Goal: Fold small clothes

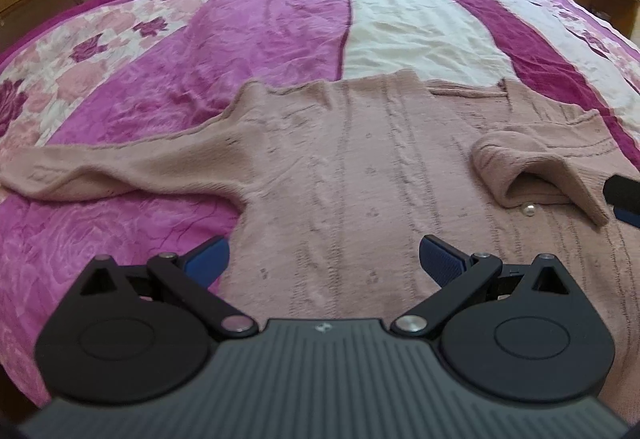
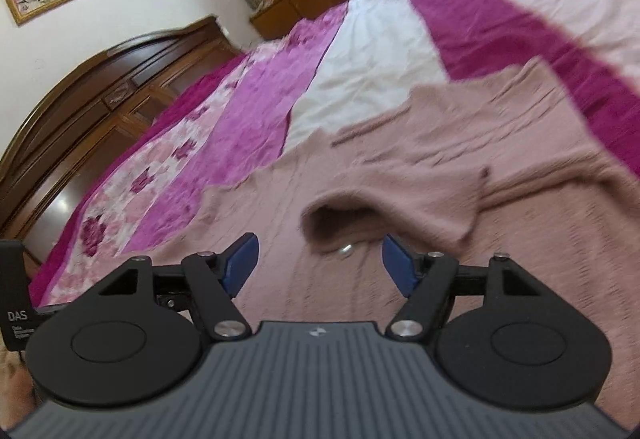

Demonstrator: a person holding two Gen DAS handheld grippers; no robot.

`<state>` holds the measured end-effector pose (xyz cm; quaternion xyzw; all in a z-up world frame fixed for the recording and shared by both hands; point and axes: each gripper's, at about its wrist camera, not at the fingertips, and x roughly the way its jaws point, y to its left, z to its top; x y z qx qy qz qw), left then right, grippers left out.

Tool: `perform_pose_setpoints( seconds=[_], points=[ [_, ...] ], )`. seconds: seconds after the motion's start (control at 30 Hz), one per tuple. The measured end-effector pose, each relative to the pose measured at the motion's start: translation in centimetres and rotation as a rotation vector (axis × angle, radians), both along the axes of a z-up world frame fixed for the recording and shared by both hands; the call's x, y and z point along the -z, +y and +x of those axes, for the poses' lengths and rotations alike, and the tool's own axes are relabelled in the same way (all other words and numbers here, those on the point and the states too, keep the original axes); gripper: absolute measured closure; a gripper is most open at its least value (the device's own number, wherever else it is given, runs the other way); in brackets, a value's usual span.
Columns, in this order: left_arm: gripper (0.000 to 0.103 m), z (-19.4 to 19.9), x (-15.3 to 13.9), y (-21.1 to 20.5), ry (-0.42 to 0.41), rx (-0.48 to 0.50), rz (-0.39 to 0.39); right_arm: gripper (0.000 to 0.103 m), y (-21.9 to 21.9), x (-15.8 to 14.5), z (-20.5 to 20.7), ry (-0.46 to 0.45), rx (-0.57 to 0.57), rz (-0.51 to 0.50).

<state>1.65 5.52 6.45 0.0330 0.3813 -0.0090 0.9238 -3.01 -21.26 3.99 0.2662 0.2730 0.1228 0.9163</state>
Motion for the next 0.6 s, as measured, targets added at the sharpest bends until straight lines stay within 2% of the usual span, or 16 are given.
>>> perform_pose_setpoints(
  seconds=[0.37,0.6],
  points=[
    [0.000,1.2,-0.7,-5.5,-0.023,0.117,0.044,0.026,-6.8,1.2,-0.2,-0.017,0.230,0.076],
    [0.000,2.5,-0.4,-9.9,-0.019,0.197,0.067,0.026,-10.0,2.4,-0.4,-0.011,0.311,0.130]
  ],
)
